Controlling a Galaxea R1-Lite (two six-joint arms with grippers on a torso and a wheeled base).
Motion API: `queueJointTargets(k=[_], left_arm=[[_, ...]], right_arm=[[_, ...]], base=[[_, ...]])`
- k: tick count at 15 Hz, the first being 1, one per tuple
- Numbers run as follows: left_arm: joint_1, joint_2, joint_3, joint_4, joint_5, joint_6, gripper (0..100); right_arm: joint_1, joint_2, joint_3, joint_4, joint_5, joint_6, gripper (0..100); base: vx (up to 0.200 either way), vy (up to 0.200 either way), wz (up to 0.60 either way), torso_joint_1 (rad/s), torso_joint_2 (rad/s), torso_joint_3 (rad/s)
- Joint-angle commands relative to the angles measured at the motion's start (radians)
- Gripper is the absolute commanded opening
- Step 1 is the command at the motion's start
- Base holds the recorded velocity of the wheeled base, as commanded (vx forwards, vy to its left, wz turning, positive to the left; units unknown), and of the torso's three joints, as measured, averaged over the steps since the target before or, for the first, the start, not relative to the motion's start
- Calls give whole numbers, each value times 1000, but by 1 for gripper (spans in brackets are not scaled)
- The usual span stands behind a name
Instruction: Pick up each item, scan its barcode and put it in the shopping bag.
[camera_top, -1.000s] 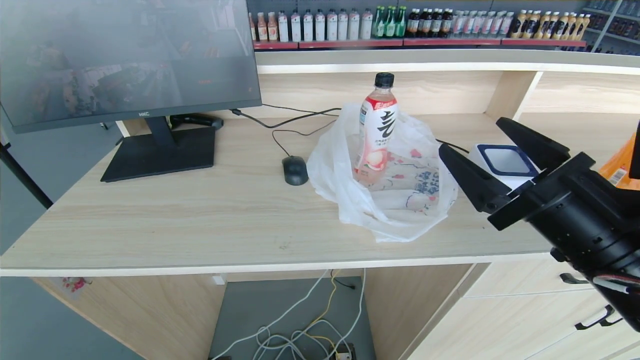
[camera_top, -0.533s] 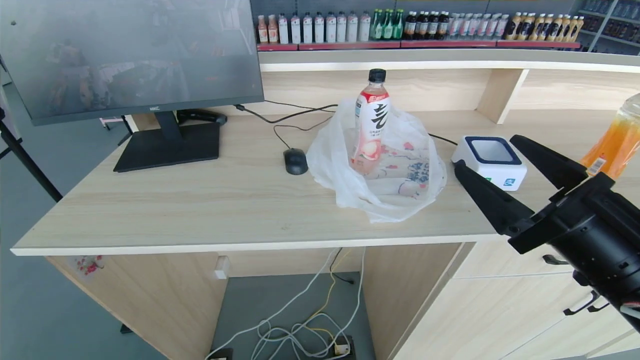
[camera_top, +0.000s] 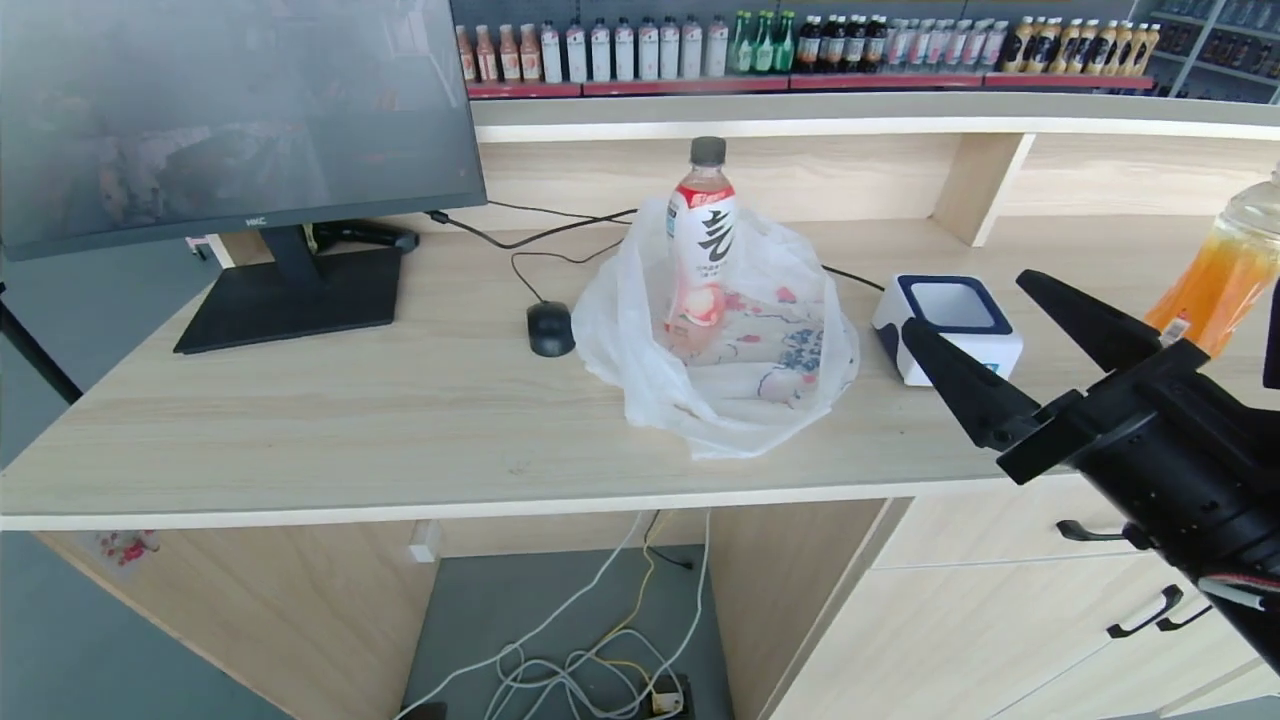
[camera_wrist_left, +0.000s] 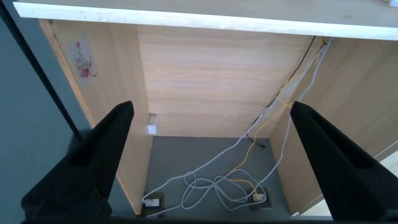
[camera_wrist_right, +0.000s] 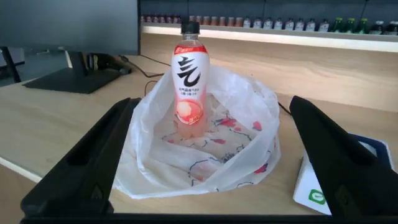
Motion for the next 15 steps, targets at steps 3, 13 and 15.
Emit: queueJointTargets(k=[3, 13, 15], left_arm=[[-2, 0, 0, -2, 0, 13, 100], [0, 0, 0, 0, 0, -1, 100], [0, 0, 0, 0, 2, -3, 100]], right_arm=[[5, 34, -46, 1, -65, 12, 100], [5, 42, -24, 1, -72, 14, 100], [-7, 39, -24, 1, -73, 12, 100]], base=[[0, -200, 0, 1, -2, 4], [0, -200, 0, 5, 4, 0], [0, -200, 0, 5, 5, 2]])
